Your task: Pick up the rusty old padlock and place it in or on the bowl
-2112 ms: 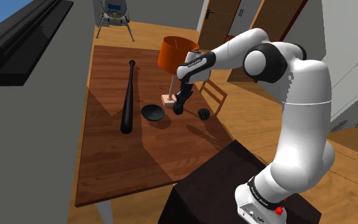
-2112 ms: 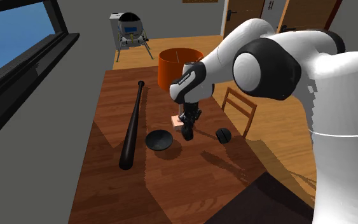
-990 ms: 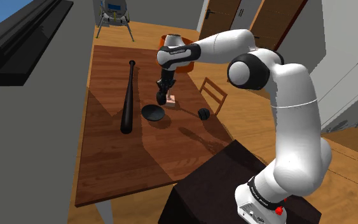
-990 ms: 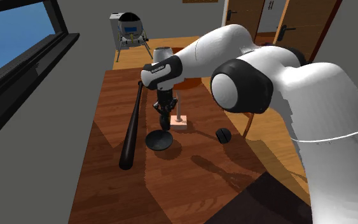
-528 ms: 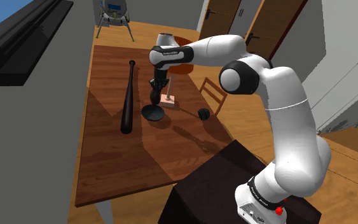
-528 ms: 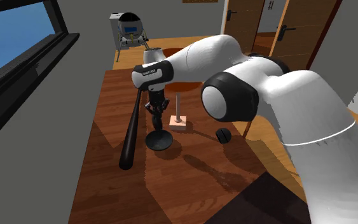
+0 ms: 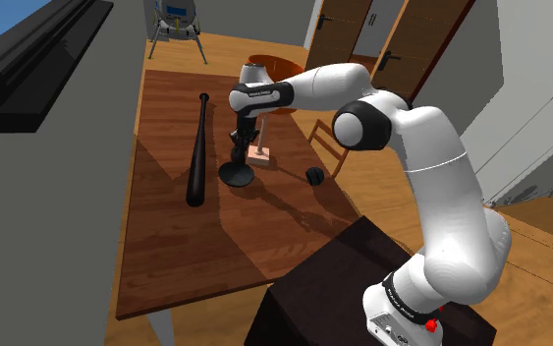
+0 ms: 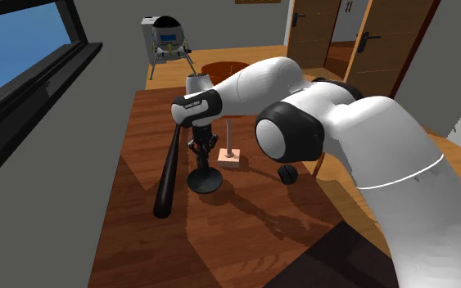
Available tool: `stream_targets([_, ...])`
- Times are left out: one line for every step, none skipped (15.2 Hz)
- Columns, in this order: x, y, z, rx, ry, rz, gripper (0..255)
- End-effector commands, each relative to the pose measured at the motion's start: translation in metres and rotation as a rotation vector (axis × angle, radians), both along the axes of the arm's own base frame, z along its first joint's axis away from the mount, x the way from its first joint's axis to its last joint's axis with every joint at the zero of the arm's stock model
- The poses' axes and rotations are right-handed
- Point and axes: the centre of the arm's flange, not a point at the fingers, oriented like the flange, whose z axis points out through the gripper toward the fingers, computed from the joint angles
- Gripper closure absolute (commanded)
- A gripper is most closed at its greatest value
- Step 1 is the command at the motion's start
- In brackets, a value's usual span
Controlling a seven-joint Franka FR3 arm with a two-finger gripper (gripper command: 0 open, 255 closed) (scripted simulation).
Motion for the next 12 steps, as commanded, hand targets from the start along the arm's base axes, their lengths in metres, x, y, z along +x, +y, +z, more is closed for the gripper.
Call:
stream_targets([-0.001, -0.003, -0.015, -0.001, 0.006, -0.003, 255])
stream_targets([-0.001, -0.003, -0.021, -0.001, 0.006, -0.003, 255])
stream_targets([-0.001, -0.003, -0.026, -0.001, 0.006, -0.003, 255])
stream_targets([-0.001, -0.003, -0.031, -0.001, 0.006, -0.003, 255])
stream_targets([-0.001, -0.003, -0.037, -0.001, 0.006, -0.003, 255])
stream_targets([-0.001, -0.003, -0.042, -0.001, 0.006, -0.003, 255])
stream_targets([-0.001, -0.003, -0.047, -0.001, 0.006, -0.003, 255])
stream_targets([-0.001, -0.003, -0.050, -0.001, 0.006, -0.003, 255])
stream_targets([-0.001, -0.003, -0.050, -0.001, 0.006, -0.003, 255])
stream_targets([-0.001, -0.003, -0.050, -0.001, 0.006, -0.003, 255])
stream_targets([-0.001, -0.003, -0.050, -0.001, 0.006, -0.003, 255])
stream_targets([-0.001, -0.003, -0.050, -0.001, 0.006, -0.003, 255])
